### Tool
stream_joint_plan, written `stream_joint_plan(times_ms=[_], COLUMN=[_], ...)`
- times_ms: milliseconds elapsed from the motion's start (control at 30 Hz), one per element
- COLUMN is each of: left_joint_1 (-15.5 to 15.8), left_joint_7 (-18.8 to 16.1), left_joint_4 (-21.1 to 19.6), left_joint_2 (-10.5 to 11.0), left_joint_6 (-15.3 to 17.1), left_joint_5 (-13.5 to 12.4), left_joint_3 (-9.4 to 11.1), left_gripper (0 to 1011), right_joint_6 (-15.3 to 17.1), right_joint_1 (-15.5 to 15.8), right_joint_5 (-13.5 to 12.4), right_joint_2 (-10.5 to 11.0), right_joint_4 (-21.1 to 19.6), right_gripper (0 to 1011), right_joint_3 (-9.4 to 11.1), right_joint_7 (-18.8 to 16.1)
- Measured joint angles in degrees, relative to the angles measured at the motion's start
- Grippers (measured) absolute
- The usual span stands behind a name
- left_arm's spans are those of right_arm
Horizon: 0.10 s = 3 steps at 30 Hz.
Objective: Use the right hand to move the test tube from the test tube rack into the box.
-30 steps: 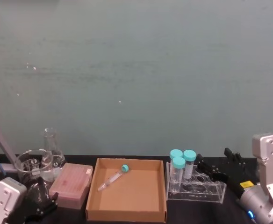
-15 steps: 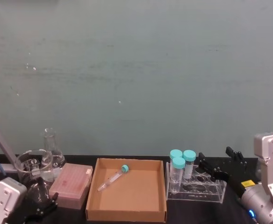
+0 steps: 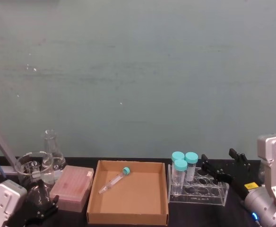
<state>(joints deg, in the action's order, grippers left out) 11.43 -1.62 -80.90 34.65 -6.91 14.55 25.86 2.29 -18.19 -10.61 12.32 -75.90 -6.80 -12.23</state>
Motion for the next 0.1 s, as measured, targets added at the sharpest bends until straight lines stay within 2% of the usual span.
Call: stream_joint_plan(times_ms=[100], left_joint_1=[0.0], left_joint_7=[0.0], left_joint_4=[0.0], left_joint_2=[0.0], left_joint_6=[0.0], left_joint_5=[0.0], left_joint_3=[0.0], left_gripper=[1000], right_joint_6=[0.0], right_joint_1=[0.0], right_joint_5=[0.0], right_joint_2=[0.0], right_joint_4=[0.0], right_gripper=[1002], right_joint_3=[0.0], right_joint_7=[0.0])
